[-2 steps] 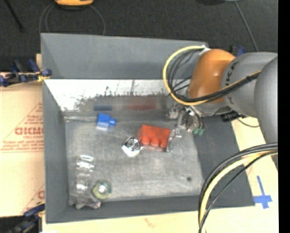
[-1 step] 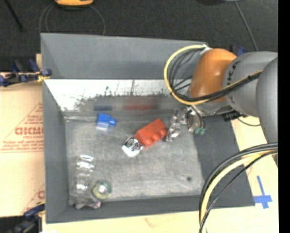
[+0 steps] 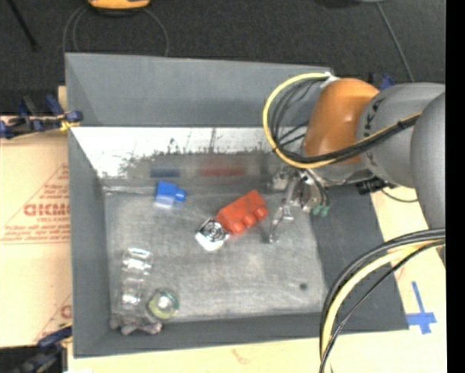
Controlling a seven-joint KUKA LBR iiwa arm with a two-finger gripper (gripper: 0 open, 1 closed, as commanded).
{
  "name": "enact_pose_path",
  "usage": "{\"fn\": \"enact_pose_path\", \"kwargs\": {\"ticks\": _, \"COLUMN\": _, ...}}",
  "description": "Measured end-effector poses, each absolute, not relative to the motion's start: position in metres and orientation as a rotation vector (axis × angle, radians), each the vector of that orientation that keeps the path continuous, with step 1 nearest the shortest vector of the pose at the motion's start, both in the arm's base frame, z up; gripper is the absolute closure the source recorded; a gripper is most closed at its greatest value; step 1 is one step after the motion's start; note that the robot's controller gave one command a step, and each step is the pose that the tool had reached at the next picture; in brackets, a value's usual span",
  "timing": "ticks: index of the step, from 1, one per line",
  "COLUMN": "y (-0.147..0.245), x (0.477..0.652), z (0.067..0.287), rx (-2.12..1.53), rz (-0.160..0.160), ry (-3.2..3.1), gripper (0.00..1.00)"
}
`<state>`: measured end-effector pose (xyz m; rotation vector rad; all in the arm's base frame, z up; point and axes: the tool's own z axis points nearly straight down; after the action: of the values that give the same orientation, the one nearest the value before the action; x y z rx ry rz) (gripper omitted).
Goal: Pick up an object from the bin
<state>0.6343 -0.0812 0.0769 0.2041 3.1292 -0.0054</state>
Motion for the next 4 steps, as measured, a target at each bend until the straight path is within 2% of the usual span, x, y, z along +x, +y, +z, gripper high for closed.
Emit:
{"fn": "enact_pose_path", "kwargs": {"ticks": 1, "y": -0.026, "x": 0.622, "z": 0.078, "rx": 0.044, "rz": -0.002, "ry": 3.134, "gripper": 0.0}}
{"fn": "enact_pose_path", "kwargs": {"ticks": 2, "y": -0.028, "x": 0.622, "z": 0.079, "rx": 0.044, "rz": -0.004, "ry": 3.132, "gripper": 1.0}}
{"fn": "enact_pose_path", "kwargs": {"ticks": 3, "y": -0.011, "x": 0.617, "z": 0.111, "rx": 0.044, "rz": -0.001, "ry": 3.132, "gripper": 1.0}}
{"fn": "enact_pose_path", "kwargs": {"ticks": 4, "y": 0.013, "x": 0.607, "z": 0.209, "rx": 0.152, "rz": 0.004, "ry": 3.125, "gripper": 1.0}}
